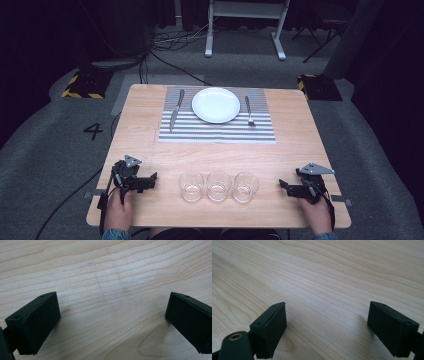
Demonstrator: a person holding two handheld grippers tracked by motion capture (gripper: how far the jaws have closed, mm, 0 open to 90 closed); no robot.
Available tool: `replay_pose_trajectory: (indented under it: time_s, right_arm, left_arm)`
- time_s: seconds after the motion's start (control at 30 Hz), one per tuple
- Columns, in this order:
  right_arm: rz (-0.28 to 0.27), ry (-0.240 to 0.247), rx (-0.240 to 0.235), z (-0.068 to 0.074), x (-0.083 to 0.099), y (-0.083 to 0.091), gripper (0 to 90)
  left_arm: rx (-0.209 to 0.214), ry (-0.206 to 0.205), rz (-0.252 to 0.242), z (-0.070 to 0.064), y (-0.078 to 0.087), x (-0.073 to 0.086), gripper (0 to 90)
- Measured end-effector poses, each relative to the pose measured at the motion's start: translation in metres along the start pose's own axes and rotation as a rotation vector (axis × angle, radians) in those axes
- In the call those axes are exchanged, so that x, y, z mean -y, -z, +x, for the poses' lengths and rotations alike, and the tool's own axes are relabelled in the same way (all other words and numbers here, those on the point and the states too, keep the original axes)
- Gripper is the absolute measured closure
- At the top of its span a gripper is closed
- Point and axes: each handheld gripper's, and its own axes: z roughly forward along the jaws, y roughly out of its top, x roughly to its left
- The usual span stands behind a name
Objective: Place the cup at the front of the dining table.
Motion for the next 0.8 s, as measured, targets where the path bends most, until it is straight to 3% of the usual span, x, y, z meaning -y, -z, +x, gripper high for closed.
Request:
replay_pose_trajectory:
  time_s: [0.8]
  right_arm:
    - [0.006,-0.004,0.003,0.0003,-0.0003,0.0002,16.0]
  left_arm:
    - [-0.003,0.0,0.001,-0.0002,0.0006,0.0004,0.0]
